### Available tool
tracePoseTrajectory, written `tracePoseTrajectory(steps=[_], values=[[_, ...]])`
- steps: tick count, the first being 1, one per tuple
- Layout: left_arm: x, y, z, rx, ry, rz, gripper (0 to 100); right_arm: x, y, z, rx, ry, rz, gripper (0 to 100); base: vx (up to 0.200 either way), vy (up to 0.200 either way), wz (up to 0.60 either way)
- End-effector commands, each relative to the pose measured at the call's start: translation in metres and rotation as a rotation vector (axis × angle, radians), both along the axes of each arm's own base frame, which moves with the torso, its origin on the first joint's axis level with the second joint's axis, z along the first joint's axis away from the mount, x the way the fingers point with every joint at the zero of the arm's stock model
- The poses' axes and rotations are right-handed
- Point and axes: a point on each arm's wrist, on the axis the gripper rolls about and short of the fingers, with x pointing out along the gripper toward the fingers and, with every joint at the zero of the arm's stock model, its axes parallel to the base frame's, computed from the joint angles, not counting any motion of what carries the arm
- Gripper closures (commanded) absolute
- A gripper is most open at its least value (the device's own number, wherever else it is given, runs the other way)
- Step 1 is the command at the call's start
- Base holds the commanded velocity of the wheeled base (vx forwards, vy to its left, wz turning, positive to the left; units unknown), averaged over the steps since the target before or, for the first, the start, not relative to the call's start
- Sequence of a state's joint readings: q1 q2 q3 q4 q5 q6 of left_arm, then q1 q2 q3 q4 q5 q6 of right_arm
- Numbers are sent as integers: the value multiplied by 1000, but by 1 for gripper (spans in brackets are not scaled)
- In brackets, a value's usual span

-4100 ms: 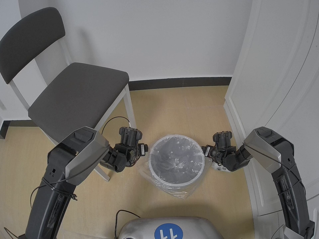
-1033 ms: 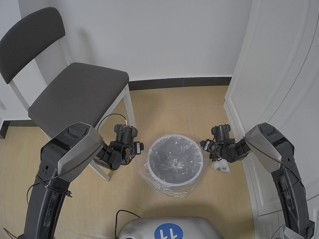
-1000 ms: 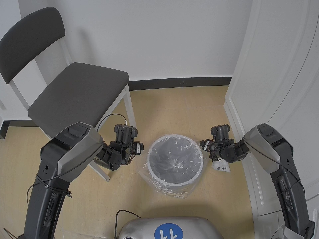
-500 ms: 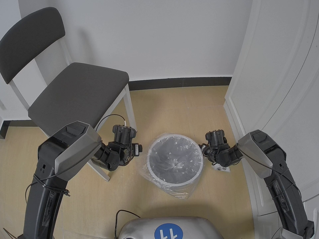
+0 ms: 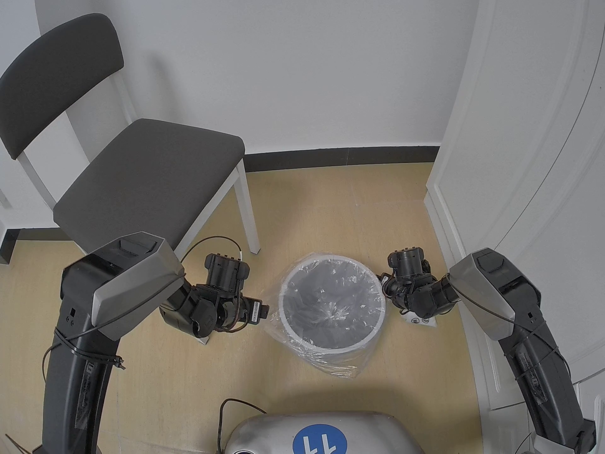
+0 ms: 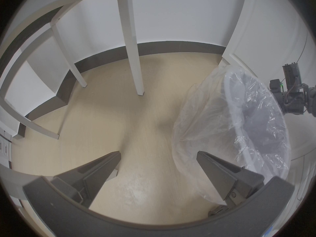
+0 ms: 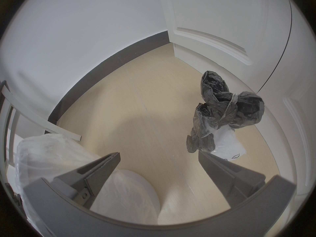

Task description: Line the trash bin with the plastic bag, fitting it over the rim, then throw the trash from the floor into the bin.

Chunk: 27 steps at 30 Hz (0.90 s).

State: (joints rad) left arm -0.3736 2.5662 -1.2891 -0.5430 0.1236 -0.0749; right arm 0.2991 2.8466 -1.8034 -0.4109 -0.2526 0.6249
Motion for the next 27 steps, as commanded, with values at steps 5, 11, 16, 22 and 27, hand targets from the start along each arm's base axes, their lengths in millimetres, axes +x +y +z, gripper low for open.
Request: tracePoseTrajectory(steps=[5, 11, 16, 22, 27], values=[[16, -19, -10, -18, -17, -15, 0, 0, 3, -1, 1, -2, 5, 0, 0, 0, 0], [44, -30, -8, 18, 23, -17, 0, 1, 3, -1, -7, -9, -9, 0, 0, 0, 0], [67, -35, -30, 76, -9, 6, 0, 3, 4, -2, -12, -19, -19, 0, 0, 0, 0], [75, -29, -44, 90, 35, 26, 0, 4, 4, -4, -15, -17, -18, 0, 0, 0, 0], [73, -21, -48, 94, 83, 51, 0, 6, 4, -3, -17, -21, -20, 0, 0, 0, 0]])
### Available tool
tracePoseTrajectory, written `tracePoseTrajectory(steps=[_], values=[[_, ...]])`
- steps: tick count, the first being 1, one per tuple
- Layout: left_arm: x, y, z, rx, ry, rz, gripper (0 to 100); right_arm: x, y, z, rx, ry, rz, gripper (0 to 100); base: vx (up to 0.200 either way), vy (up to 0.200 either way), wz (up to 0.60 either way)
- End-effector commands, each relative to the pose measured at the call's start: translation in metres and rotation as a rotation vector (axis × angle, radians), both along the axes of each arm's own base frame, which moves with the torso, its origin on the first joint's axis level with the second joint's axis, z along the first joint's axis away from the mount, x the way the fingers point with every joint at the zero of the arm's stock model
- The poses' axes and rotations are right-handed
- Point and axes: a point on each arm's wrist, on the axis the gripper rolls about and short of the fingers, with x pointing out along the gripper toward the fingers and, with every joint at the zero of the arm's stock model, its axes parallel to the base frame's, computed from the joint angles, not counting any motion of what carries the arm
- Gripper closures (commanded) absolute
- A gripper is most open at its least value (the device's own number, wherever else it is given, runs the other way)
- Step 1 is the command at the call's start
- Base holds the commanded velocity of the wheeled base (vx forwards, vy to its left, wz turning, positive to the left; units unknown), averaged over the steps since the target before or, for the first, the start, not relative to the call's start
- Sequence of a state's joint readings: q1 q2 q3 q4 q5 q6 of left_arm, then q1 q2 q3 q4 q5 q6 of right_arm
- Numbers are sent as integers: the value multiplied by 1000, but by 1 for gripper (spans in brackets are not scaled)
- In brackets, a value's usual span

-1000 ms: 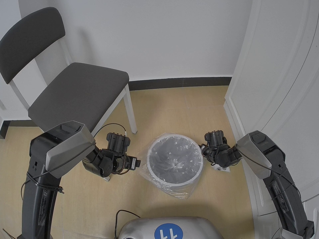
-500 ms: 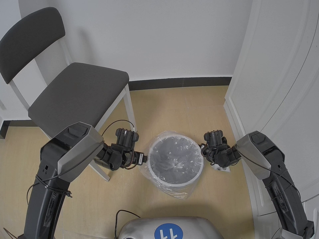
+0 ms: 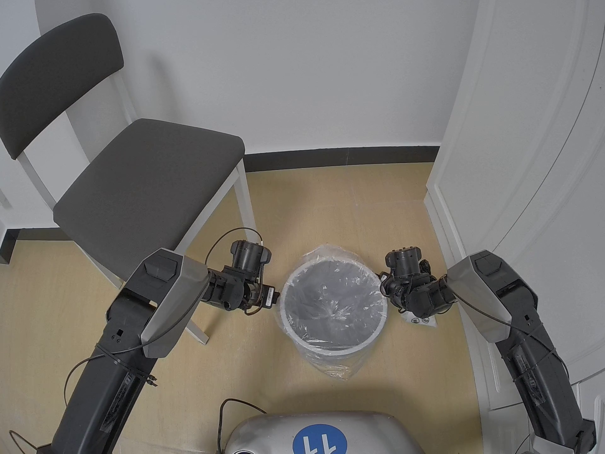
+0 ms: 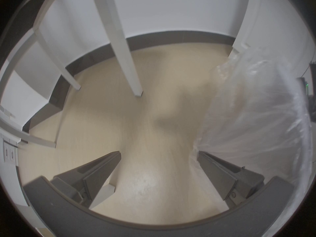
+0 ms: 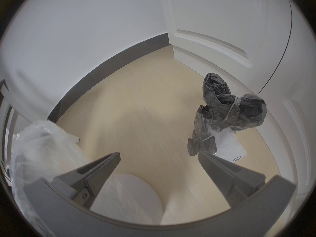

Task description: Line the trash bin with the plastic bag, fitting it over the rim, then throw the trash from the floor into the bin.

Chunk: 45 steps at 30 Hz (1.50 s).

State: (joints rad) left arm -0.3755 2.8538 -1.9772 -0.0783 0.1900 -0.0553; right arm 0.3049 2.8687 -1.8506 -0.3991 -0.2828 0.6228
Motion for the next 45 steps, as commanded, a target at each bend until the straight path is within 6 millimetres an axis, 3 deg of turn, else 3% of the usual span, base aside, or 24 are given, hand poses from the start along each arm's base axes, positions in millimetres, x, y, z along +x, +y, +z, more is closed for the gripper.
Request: tracePoseTrajectory(steps=[1, 10, 16, 19, 20, 21, 24, 29, 33, 38, 45], values=[[0, 8, -26, 14, 47, 20, 0, 2, -1, -2, -4, -3, -6, 0, 0, 0, 0], [2, 9, -20, -1, 36, 45, 0, -1, -6, -2, -55, 45, -44, 0, 0, 0, 0], [4, 12, 4, -37, 7, 72, 0, 0, -5, -1, -50, 32, -51, 0, 0, 0, 0], [-2, 15, 31, -54, -1, 75, 0, 3, -11, 32, -27, -18, -79, 0, 0, 0, 0], [-2, 15, 31, -54, -1, 75, 0, 3, -11, 32, -27, -18, -79, 0, 0, 0, 0], [-9, 17, 42, -54, 4, 71, 0, 0, -22, 46, -37, -16, -90, 0, 0, 0, 0], [-22, 18, 53, -54, 26, 59, 0, -9, -36, 61, -59, 8, -88, 0, 0, 0, 0], [-37, 22, 62, -65, 2, 54, 0, -18, -57, 69, -149, 55, -65, 0, 0, 0, 0], [-48, 25, 74, -77, -36, 46, 0, -46, -71, 75, -238, 139, 69, 0, 0, 0, 0], [-65, 11, 96, -96, -80, 4, 0, -74, -62, 67, -211, 227, 252, 0, 0, 0, 0], [-82, -10, 102, -107, -87, -48, 0, -95, -42, 49, -172, 305, 379, 0, 0, 0, 0]])
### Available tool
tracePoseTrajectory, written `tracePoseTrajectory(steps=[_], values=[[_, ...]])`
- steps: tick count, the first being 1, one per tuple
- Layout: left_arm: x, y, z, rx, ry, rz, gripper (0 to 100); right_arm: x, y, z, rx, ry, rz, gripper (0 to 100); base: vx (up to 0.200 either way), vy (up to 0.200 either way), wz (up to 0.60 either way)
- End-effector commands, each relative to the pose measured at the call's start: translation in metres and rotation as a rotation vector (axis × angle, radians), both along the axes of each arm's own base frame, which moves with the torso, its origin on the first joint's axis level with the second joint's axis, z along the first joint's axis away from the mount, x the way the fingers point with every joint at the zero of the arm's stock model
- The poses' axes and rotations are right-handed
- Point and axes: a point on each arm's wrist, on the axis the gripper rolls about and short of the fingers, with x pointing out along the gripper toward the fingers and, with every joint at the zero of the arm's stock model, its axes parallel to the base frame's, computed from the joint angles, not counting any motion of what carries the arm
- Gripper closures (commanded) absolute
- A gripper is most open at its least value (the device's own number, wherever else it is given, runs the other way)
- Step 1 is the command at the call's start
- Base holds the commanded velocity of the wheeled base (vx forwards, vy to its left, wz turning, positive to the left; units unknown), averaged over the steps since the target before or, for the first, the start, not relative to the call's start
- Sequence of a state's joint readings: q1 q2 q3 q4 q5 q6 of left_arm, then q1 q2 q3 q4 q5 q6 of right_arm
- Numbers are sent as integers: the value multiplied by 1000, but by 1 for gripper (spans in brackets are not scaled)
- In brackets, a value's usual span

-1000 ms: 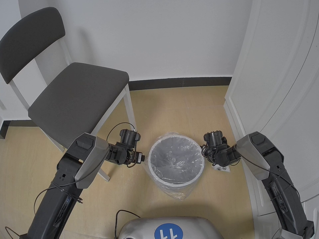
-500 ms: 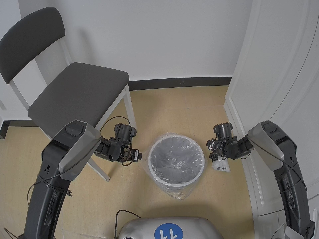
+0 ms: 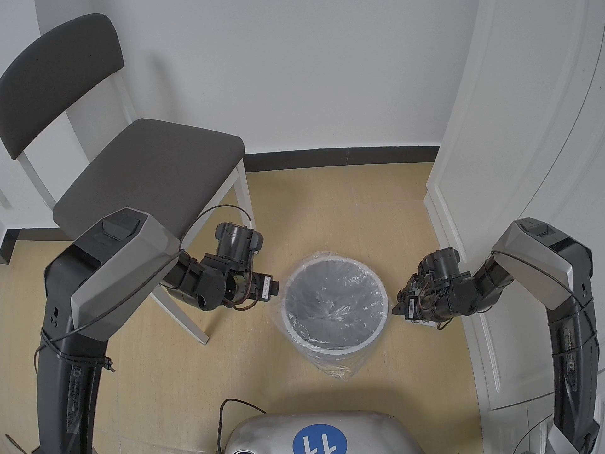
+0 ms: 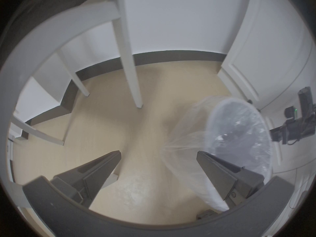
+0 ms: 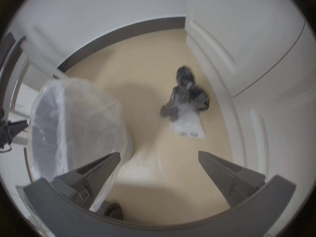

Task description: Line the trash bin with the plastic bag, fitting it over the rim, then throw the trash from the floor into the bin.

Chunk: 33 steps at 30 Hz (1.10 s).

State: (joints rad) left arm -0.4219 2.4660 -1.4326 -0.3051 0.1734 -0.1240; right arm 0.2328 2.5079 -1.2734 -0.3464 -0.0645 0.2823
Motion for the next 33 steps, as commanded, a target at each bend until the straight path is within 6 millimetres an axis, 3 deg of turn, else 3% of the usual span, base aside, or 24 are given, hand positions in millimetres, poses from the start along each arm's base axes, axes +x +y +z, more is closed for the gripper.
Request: tracePoseTrajectory(steps=[1, 5, 17, 22, 33], values=[[-14, -14, 20, -22, -43, -38, 0, -14, 14, 1, 12, 29, 68, 0, 0, 0, 0], [-14, -22, 23, -43, -84, -51, 0, -12, 24, -20, -1, 54, 82, 0, 0, 0, 0], [-27, -52, 23, -56, -112, -122, 0, 25, 18, -15, 20, -42, -36, 0, 0, 0, 0], [-34, -63, 19, -45, -108, -149, 0, 31, 16, -14, 18, -61, -56, 0, 0, 0, 0], [-36, -87, -9, 92, -110, -232, 0, 50, 25, -23, 59, -103, -139, 0, 0, 0, 0]])
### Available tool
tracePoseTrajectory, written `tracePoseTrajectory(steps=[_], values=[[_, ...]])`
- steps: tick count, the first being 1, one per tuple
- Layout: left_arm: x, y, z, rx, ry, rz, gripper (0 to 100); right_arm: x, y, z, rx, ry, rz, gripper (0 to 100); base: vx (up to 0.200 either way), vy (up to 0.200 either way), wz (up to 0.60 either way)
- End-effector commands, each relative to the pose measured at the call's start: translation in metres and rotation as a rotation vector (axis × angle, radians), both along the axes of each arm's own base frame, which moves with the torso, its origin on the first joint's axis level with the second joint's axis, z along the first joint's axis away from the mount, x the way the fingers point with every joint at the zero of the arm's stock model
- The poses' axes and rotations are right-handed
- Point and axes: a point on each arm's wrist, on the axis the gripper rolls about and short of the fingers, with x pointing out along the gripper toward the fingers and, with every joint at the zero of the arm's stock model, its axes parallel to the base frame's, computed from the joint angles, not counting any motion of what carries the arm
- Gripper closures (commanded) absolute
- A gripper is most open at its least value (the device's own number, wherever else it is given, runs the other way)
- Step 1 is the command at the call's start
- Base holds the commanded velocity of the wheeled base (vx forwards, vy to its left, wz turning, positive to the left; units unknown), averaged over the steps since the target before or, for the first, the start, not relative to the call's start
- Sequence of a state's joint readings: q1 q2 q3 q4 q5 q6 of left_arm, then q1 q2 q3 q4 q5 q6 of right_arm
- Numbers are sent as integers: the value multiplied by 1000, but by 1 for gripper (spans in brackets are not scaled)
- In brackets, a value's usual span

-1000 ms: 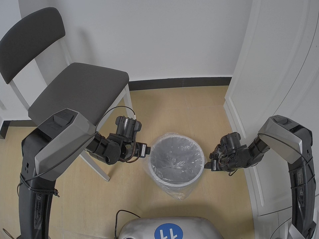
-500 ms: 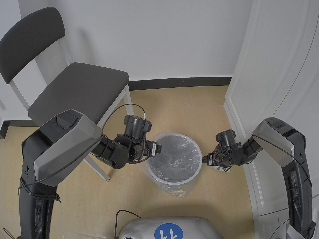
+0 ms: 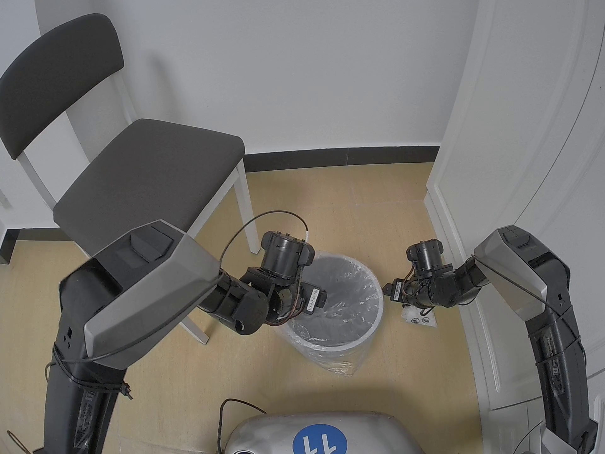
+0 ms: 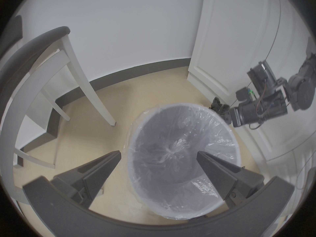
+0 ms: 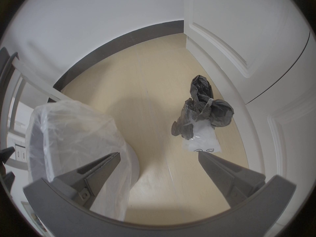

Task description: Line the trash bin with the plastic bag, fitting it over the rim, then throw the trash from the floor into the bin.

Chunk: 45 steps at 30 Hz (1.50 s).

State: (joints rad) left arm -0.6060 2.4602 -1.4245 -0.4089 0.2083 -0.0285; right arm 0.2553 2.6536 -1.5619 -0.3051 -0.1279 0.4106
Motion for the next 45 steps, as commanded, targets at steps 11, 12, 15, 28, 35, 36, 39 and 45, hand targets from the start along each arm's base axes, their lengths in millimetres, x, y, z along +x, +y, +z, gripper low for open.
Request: tracePoseTrajectory(steps=[11, 12, 15, 28, 35, 36, 39, 45], values=[[17, -37, -63, 251, -60, -95, 0, 7, -7, -2, -5, -21, -51, 0, 0, 0, 0], [20, -39, -68, 256, -56, -94, 0, 8, -13, 2, -2, -28, -58, 0, 0, 0, 0], [25, -43, -71, 267, -41, -94, 0, 11, -22, 9, 3, -38, -72, 0, 0, 0, 0], [22, -38, -46, 288, 41, -90, 0, 10, -28, 13, 1, -40, -76, 0, 0, 0, 0], [-3, -26, -29, 253, 158, -201, 0, 9, -28, 12, -1, -35, -75, 0, 0, 0, 0], [-5, -25, -29, 248, 170, -212, 0, 9, -28, 12, -1, -35, -75, 0, 0, 0, 0], [-17, -26, -31, 238, 202, -256, 0, 8, -28, 12, -1, -34, -75, 0, 0, 0, 0], [-29, -28, -30, 249, 217, -280, 0, 8, -28, 12, -1, -34, -75, 0, 0, 0, 0]])
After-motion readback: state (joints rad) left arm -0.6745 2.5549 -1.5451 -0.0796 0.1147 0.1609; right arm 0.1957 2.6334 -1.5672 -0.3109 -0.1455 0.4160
